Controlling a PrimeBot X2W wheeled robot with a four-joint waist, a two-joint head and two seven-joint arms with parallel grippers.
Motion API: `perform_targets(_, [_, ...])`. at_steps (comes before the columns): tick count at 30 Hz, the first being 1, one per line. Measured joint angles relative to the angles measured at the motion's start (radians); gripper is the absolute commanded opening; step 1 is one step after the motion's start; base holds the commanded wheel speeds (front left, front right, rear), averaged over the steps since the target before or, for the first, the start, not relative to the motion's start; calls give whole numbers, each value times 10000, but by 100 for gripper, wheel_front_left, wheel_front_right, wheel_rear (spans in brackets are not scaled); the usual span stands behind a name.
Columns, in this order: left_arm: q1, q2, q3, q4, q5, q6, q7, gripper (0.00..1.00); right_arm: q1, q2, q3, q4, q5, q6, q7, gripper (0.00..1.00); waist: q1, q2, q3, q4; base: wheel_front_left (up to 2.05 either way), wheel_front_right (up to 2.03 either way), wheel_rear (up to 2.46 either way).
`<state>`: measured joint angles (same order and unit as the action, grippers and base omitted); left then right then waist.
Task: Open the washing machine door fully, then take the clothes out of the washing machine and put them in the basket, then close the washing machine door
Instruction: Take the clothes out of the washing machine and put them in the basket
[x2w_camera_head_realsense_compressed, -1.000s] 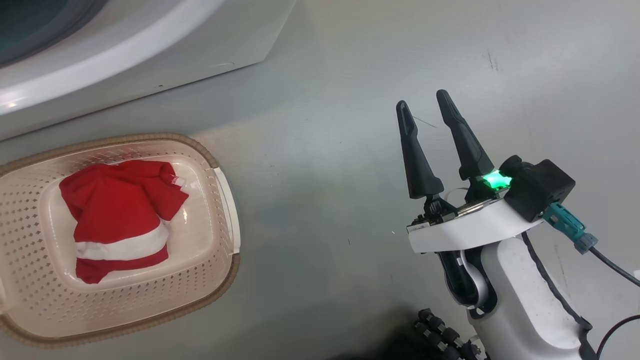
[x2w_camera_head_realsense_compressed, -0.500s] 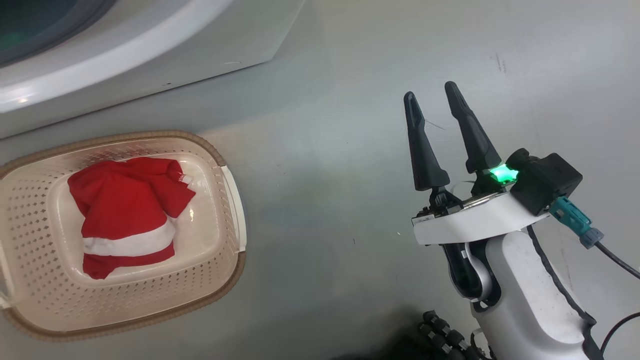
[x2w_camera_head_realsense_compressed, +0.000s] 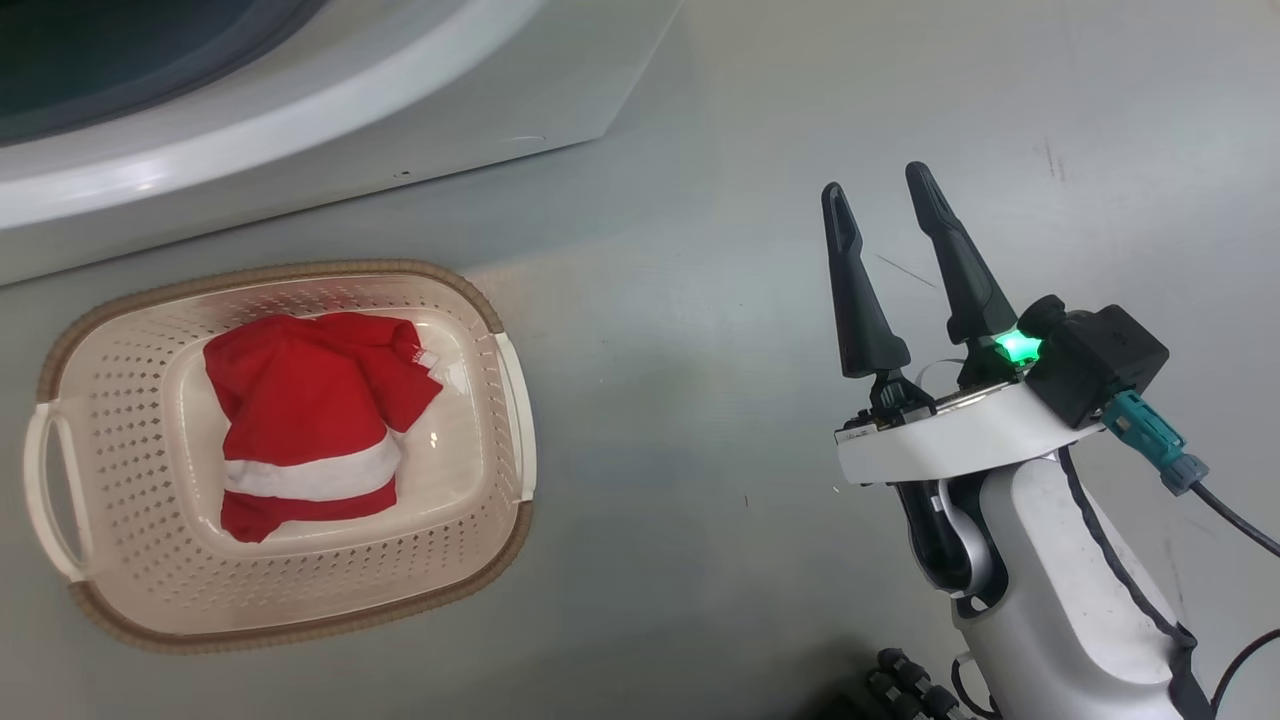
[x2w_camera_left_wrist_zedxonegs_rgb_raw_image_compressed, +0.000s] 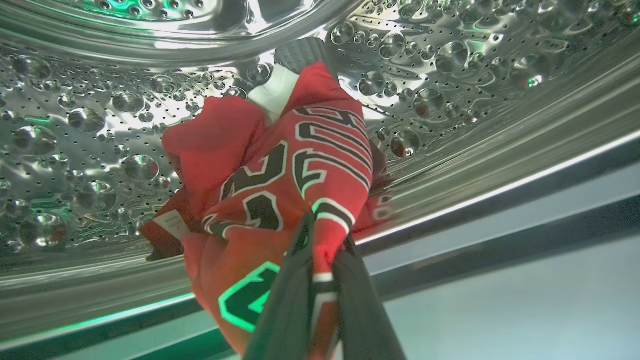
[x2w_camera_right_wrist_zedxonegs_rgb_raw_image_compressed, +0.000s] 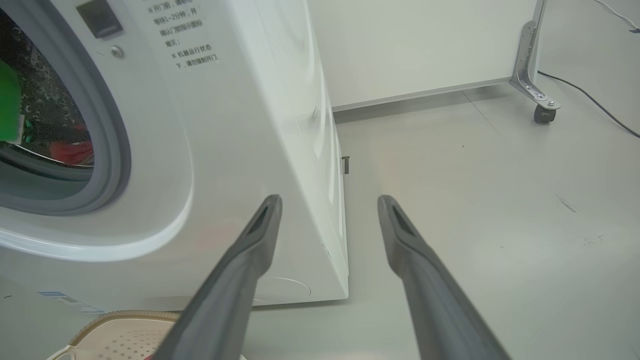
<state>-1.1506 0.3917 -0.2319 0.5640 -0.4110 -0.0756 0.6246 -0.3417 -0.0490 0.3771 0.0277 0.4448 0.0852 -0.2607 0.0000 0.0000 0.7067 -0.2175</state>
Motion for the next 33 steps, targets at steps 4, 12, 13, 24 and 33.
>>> perform_targets(4, [418, -224, 35, -134, -27, 0, -740, 0, 0, -2, -113, 59, -155, 0, 0, 100, 0, 0, -182, 231, 0, 0, 0])
perform_targets(12, [1251, -698, 150, -282, -163, 2, -2002, 0, 7, -8, -222, 192, -337, 15, 0, 100, 0, 0, -522, 528, 0, 0, 0])
perform_targets(13, [1368, -756, 163, -301, -201, 8, -2197, 0, 9, -8, -234, 213, -353, 15, 0, 100, 0, 0, -579, 571, 0, 0, 0])
perform_targets(24, [2831, -1666, 385, -554, -418, 234, -4389, 0, 253, -17, -430, 462, -694, 61, 0, 100, 0, 0, -1307, 1051, 0, 0, 0])
perform_targets(33, [4311, -2272, 619, -606, -537, 531, -6190, 0, 715, -15, -493, 690, -800, 102, 0, 100, 0, 0, -2111, 1348, 0, 0, 0])
